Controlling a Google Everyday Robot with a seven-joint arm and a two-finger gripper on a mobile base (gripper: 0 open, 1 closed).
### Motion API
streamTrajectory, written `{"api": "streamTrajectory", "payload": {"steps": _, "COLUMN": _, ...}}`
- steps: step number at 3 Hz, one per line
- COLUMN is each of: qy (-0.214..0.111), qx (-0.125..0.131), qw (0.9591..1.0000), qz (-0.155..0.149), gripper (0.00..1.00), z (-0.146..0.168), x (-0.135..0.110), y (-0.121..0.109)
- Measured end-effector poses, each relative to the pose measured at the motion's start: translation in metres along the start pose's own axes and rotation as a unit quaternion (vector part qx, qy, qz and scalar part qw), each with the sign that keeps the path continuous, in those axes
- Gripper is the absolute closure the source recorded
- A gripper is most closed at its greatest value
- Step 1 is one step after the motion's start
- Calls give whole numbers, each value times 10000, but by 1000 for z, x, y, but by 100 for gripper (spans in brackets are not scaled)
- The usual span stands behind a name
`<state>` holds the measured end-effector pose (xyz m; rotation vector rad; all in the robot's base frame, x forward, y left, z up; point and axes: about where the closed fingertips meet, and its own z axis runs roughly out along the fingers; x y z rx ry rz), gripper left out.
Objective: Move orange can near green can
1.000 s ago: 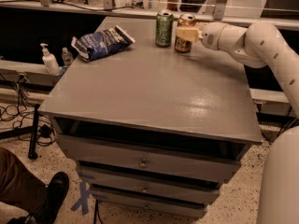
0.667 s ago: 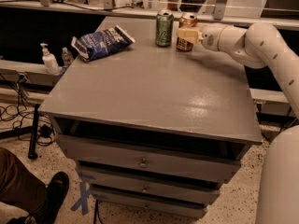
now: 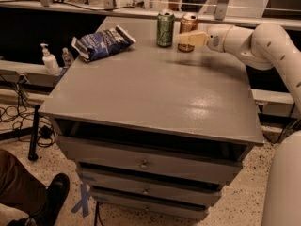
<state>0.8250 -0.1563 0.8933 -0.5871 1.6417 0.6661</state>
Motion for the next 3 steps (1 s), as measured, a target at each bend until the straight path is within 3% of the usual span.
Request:
{"api": "streamTrajectory", "payload": {"steps": 1, "qy": 12, "qx": 39, "qw": 10000, "qz": -66, "gripper": 0, "z": -19, "x": -8, "y": -1}}
{"api": "streamTrajectory", "payload": {"steps": 2, "qy": -47, "qx": 176, "qw": 9990, "qz": -414, "gripper": 0, "z": -70, "x": -35, "y": -5}}
{"api": "streamTrajectory", "payload": {"steps": 3, "qy": -47, "qx": 175, "qw": 9990, "qz": -414, "gripper": 0, "z": -70, "x": -35, "y": -5}}
